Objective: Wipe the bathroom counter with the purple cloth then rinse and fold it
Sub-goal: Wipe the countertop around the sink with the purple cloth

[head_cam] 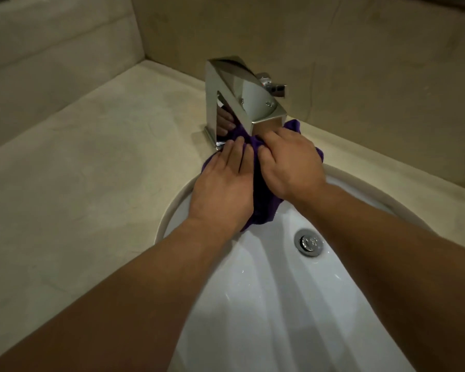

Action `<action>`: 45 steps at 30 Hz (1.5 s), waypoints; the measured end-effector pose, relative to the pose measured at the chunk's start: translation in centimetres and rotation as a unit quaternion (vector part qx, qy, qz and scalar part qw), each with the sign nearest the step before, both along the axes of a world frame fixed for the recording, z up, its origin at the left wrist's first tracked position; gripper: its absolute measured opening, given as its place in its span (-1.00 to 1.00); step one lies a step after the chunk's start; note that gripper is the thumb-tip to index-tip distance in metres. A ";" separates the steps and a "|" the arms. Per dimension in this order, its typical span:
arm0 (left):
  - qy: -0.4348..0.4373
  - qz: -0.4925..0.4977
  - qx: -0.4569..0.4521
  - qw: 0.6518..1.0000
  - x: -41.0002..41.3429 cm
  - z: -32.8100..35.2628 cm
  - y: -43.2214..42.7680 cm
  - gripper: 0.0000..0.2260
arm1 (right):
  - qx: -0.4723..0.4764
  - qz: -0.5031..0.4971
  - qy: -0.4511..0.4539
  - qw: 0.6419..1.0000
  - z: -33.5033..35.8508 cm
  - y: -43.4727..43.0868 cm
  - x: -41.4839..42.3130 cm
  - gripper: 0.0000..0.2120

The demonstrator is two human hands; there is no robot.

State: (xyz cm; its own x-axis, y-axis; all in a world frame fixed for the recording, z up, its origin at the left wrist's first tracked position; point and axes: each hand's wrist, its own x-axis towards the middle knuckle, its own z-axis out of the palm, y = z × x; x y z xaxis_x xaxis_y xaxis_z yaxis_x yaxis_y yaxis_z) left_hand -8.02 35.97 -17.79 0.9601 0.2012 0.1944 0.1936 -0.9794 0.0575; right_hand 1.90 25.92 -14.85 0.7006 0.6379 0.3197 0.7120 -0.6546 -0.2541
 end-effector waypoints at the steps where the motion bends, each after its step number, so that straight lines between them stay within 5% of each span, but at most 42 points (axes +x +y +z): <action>1: 0.010 0.004 0.002 1.000 -0.4 0.1 0.2 -0.43 | 0.003 0.001 0.010 1.000 0.0 0.3 -0.3 -0.82; 4: 0.029 0.024 0.007 0.999 -1.5 0.8 0.6 -0.38 | 0.046 -0.004 0.022 0.999 -0.2 1.1 -1.7 -0.94; 14: -0.015 0.070 -0.048 0.996 -5.3 2.2 2.3 -0.45 | 0.090 0.057 0.031 0.994 -0.7 3.5 -6.6 -0.72; 21: -0.046 0.118 -0.107 0.986 -7.5 4.4 5.3 -0.80 | 0.043 0.060 0.120 0.990 1.2 6.5 -8.5 -0.77; 25: -0.155 0.156 -0.265 0.939 -7.9 6.9 7.2 -0.75 | 0.118 0.052 0.130 0.983 4.7 7.8 -9.5 -0.68; 31: -0.358 0.127 -0.354 0.854 -6.5 11.2 9.8 -0.78 | 0.251 0.120 -0.075 0.958 10.3 11.5 -8.9 -0.75; 34: -0.295 0.102 -0.286 0.906 -6.3 11.4 11.5 -0.79 | 0.194 0.153 -0.153 0.957 9.4 11.4 -7.2 -0.78; 36: -0.139 0.120 -0.229 0.956 -6.9 9.6 13.0 -0.76 | 0.024 0.191 -0.093 0.977 6.9 10.1 -7.0 -0.70; 38: -0.022 0.134 -0.245 0.960 -7.8 7.7 13.8 -0.75 | -0.138 0.175 0.026 0.975 4.5 8.2 -7.8 -0.52; 43: -0.173 0.107 -0.181 0.962 -7.6 7.6 13.6 -0.64 | 0.006 0.101 0.029 0.994 3.2 5.1 -8.5 -0.32; 45: -0.130 0.047 -0.162 0.977 -6.3 7.8 13.4 -0.51 | -0.018 0.042 0.045 0.998 2.2 4.4 -8.8 -0.22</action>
State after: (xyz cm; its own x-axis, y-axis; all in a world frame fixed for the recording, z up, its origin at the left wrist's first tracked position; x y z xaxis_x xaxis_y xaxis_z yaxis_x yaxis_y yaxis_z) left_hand -14.34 49.36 -10.01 0.8614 0.3767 0.3406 0.2189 -0.8806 0.4203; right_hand -6.95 30.27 -12.68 0.6686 0.7061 0.2330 0.7403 -0.6030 -0.2972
